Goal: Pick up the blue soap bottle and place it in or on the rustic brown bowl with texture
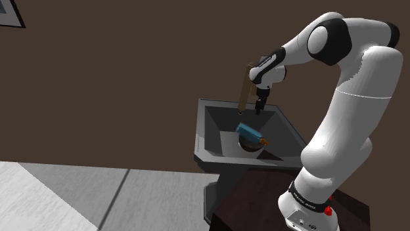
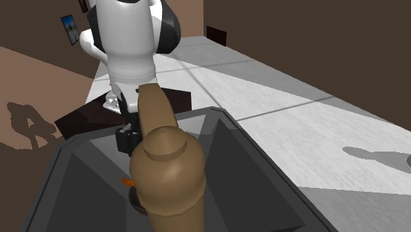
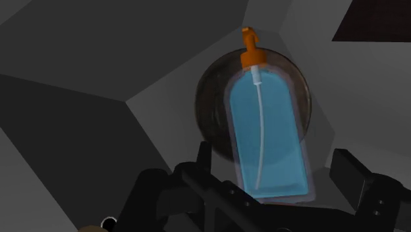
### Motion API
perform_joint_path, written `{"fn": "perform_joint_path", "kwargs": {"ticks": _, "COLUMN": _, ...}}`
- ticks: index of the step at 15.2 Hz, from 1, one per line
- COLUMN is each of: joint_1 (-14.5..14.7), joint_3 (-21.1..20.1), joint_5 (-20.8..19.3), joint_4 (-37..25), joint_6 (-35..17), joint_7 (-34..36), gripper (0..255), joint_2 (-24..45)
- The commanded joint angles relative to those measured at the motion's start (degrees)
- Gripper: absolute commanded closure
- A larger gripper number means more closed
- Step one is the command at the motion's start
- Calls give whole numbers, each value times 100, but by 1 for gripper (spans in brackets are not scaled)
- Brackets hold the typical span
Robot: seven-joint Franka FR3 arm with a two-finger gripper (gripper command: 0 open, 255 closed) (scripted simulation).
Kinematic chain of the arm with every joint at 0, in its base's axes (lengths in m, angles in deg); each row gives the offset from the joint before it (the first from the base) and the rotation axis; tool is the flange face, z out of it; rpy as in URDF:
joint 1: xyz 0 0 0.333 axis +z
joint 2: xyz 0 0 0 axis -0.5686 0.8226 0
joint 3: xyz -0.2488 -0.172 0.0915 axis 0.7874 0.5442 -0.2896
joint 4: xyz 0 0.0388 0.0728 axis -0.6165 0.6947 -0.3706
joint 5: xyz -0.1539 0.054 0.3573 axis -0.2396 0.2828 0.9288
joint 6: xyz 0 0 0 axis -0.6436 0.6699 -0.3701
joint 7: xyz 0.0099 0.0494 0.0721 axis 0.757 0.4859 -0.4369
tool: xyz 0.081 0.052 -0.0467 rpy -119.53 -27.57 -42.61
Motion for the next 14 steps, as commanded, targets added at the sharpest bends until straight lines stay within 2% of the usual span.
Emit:
{"fn": "perform_joint_path", "kwargs": {"ticks": 1, "joint_1": 0, "joint_3": 0, "joint_5": 0, "joint_4": 0, "joint_6": 0, "joint_7": 0, "gripper": 0, "joint_2": 0}}
{"fn": "perform_joint_path", "kwargs": {"ticks": 2, "joint_1": 0, "joint_3": 0, "joint_5": 0, "joint_4": 0, "joint_6": 0, "joint_7": 0, "gripper": 0, "joint_2": 0}}
{"fn": "perform_joint_path", "kwargs": {"ticks": 6, "joint_1": 61, "joint_3": 2, "joint_5": -119, "joint_4": -371, "joint_6": 708, "joint_7": 89, "gripper": 0, "joint_2": -351}}
{"fn": "perform_joint_path", "kwargs": {"ticks": 14, "joint_1": 60, "joint_3": 1, "joint_5": -119, "joint_4": -371, "joint_6": 708, "joint_7": 90, "gripper": 0, "joint_2": -351}}
